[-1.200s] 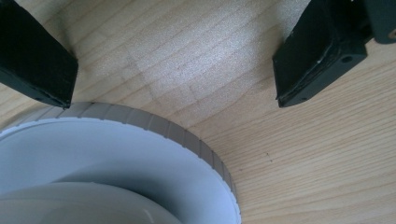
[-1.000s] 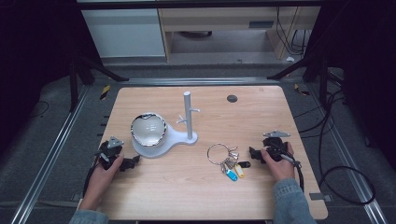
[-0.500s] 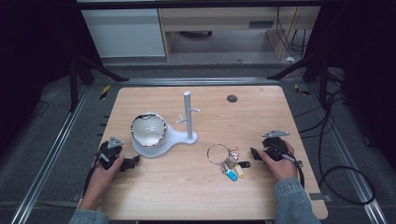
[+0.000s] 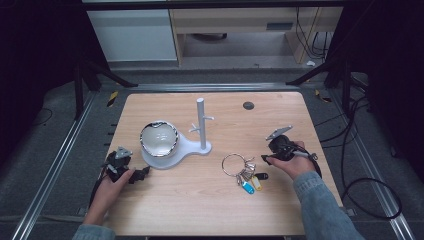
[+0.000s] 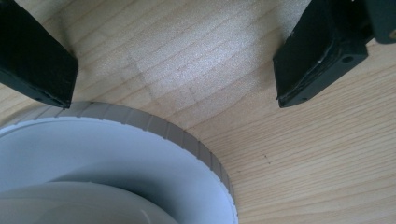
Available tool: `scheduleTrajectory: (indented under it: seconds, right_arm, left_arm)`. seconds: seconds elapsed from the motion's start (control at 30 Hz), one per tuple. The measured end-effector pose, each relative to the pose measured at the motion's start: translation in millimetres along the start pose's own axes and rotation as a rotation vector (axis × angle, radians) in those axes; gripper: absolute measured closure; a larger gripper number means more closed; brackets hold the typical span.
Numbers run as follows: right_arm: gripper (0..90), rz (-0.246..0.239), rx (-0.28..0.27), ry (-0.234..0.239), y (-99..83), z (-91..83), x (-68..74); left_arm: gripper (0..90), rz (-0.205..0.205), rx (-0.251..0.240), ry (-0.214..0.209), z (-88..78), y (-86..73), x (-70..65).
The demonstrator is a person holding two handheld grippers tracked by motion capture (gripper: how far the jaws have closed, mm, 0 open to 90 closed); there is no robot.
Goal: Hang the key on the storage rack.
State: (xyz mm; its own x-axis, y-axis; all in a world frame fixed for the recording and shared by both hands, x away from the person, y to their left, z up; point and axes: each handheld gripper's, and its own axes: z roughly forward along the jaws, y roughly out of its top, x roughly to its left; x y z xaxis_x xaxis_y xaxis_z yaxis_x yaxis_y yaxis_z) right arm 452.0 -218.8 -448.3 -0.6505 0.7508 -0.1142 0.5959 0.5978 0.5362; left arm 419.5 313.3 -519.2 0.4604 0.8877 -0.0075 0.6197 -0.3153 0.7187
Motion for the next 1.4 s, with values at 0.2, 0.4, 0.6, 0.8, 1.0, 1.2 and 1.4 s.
scheduleTrajectory:
  seconds: [0.2,0.4,0.6,0.8,1.0,1.2,1.4]
  right_arm:
    - [62.8,-0.137,0.074,0.058,26.3,-0.2,10.8]
    - [70.6,-0.225,0.143,0.099,42.5,11.7,22.3]
    - [67.6,-0.292,0.210,0.110,48.7,26.2,25.7]
    - [63.6,-0.346,0.250,0.120,54.8,35.0,28.8]
    - [68.4,-0.393,0.309,0.143,59.4,44.6,34.2]
    - [75.6,-0.394,0.328,0.162,60.6,47.7,36.9]
    - [80.9,-0.392,0.352,0.171,61.6,49.3,36.4]
  left_arm:
    - [0.0,-0.001,0.002,0.003,-0.3,-0.1,-0.4]
    - [0.0,-0.002,0.002,0.003,-0.3,-0.1,-0.4]
    - [0.0,-0.002,0.002,0.003,-0.3,-0.1,-0.4]
    - [0.0,-0.002,0.002,0.003,-0.3,-0.1,-0.4]
    - [0.0,-0.002,0.002,0.003,-0.3,-0.1,-0.4]
    - [0.0,-0.002,0.002,0.003,-0.3,-0.1,-0.4]
    - [0.0,-0.002,0.002,0.003,-0.3,-0.1,-0.4]
